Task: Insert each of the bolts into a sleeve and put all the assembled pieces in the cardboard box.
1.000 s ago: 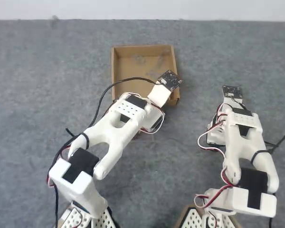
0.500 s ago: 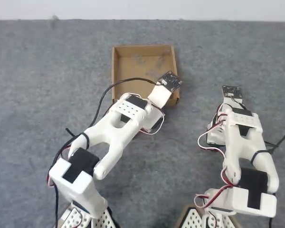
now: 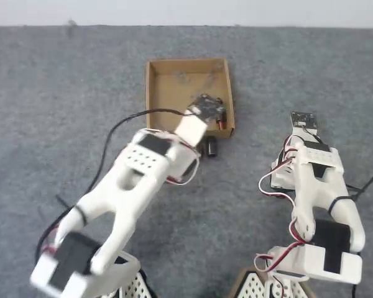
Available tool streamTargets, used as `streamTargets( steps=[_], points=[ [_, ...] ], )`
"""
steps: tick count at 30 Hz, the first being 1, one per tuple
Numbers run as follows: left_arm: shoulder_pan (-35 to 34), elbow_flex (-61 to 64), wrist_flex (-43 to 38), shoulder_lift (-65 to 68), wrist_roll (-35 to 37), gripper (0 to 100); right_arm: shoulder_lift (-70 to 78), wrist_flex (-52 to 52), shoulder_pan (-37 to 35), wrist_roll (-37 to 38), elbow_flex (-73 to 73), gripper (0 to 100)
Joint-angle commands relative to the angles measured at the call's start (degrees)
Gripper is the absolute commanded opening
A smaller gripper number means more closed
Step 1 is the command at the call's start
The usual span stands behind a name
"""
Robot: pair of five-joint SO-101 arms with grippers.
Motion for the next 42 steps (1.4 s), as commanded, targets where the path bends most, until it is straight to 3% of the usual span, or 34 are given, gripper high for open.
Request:
streamTargets(
  steps=[1, 9, 16, 22, 34, 42],
  points=[
    [-4.4, 1.89, 0.44, -9.49, 2.02, 1, -0.22, -0.04, 0.92, 0.62, -2.73, 0.7],
    [-18.11, 7.08, 0.09, -17.14, 12.66, 1, -0.22, 0.22, 0.84, 0.62, -2.73, 0.7],
    [-27.78, 13.32, -9.76, -17.05, 20.22, 1, -0.22, 0.31, 0.84, 0.62, -2.64, 0.7],
    [-27.08, 13.85, -10.11, -13.63, 18.99, 1, -0.22, 0.4, 0.84, 0.62, -2.55, 0.7],
    [-26.99, 0.31, -9.85, 7.47, 19.08, 2, -0.22, 1.1, 0.75, 0.62, -2.55, 0.7],
    [-26.99, -0.31, -7.82, 8.53, 18.9, 11, -0.22, 1.1, 0.75, 0.62, -2.55, 0.7]
  ],
)
